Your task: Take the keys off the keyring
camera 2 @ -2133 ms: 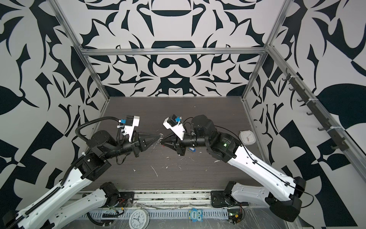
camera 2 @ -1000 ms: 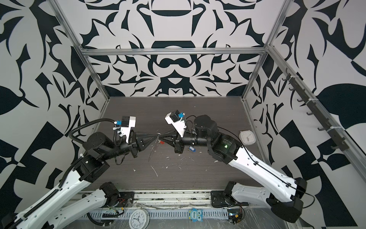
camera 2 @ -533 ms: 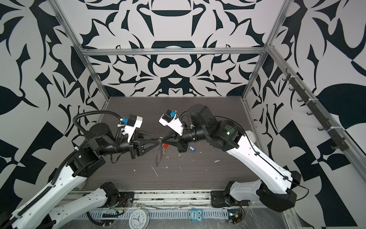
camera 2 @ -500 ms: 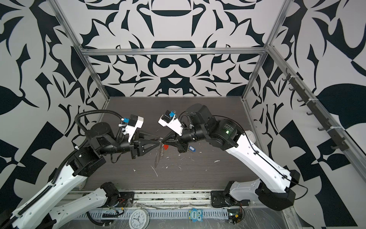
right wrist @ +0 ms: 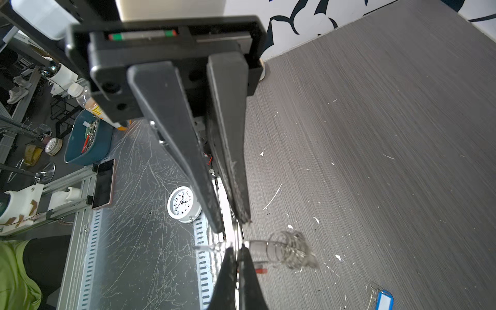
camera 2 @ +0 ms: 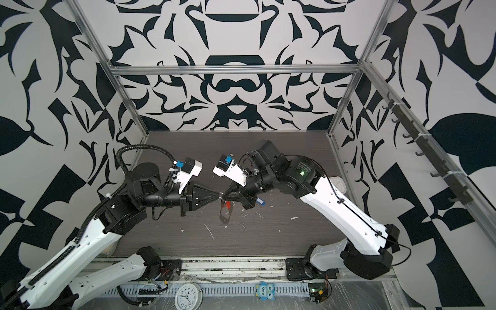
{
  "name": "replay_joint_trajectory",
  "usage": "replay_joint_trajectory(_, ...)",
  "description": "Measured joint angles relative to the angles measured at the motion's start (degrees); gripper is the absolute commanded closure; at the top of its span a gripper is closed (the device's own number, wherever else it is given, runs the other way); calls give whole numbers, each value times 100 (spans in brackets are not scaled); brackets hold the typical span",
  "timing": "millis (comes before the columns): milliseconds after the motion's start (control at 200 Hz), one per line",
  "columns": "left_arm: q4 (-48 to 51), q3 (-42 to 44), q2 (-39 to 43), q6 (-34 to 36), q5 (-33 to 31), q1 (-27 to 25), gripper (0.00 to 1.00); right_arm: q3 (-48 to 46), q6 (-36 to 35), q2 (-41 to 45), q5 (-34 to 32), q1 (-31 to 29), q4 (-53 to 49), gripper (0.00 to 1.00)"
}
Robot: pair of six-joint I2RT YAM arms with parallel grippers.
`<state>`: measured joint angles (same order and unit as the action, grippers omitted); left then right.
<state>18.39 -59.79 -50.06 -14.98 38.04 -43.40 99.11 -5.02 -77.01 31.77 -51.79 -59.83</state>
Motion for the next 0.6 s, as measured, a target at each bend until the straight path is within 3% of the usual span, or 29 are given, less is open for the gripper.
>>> replay_joint_trajectory(110,-35,0,-26,-22,26,0,85,39,2,-24,26,0,-7,100)
replay_joint_trajectory(225,-90,2,-55,-72,59,2,100,48,13,-57,59,0,-15,100)
replay_joint_trajectory(370,-203,17,-46,-96,55,0,100,70,59,-50,125,46,-24,100)
replay_joint_trajectory(485,-433,149,79,-199,-7,0,100,0,83,15,146,44,114,86)
replay_joint_trajectory(600,-577,223,186,-337,-98,0,100,-234,103,144,162,35,409,85)
